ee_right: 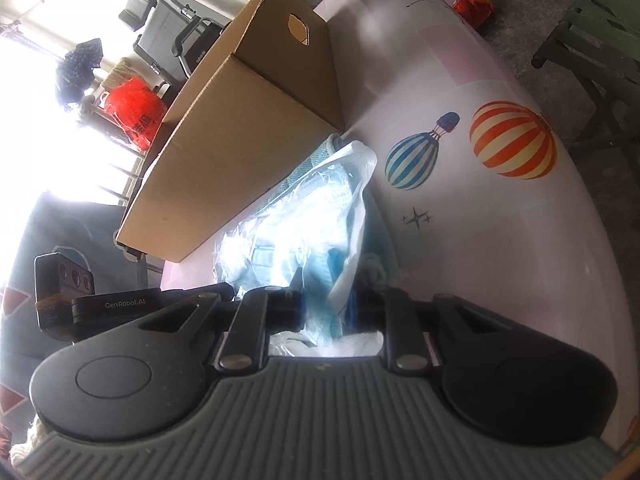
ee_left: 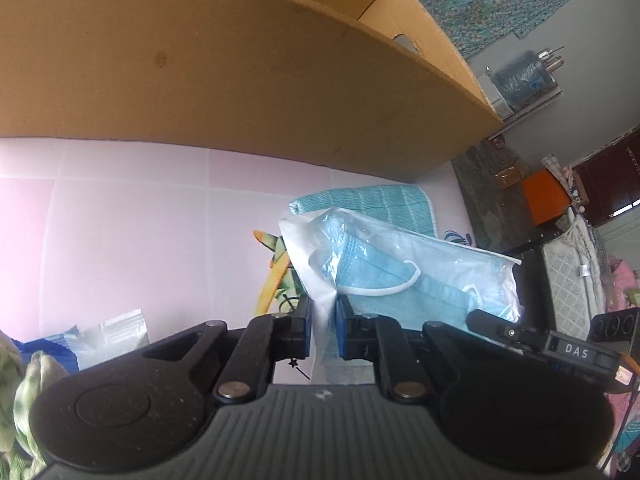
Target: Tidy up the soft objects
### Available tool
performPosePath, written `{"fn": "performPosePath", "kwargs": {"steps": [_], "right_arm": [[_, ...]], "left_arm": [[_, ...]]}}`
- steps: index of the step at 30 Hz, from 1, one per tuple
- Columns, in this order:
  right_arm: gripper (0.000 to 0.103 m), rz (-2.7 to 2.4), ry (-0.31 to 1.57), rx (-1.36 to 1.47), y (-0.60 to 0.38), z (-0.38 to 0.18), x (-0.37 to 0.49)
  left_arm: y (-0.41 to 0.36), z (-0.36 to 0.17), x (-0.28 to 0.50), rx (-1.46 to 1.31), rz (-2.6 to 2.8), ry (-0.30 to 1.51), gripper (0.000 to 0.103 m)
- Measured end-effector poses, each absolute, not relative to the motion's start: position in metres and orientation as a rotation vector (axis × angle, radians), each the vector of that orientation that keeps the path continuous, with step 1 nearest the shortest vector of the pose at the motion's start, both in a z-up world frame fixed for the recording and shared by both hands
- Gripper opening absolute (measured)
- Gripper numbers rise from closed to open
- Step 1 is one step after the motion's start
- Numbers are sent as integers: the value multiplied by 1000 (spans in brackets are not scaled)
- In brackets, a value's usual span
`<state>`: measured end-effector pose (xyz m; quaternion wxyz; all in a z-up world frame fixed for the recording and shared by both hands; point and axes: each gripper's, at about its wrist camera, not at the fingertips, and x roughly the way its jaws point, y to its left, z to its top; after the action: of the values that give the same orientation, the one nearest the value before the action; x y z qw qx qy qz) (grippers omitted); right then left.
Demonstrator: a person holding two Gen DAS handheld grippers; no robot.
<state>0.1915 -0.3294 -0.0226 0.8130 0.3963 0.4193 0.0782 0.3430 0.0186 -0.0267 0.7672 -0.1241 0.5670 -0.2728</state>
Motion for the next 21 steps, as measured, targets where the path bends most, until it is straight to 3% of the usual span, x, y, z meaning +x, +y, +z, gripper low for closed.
{"fn": "performPosePath", "kwargs": {"steps": [13,21], "right_arm": [[15,269,767,699,-319,72,174],[17,366,686,588,-287,161,304]], "left_arm": [[31,54,304,-231,-610,1055,10],[51,149,366,-153,-469,879,11]]}}
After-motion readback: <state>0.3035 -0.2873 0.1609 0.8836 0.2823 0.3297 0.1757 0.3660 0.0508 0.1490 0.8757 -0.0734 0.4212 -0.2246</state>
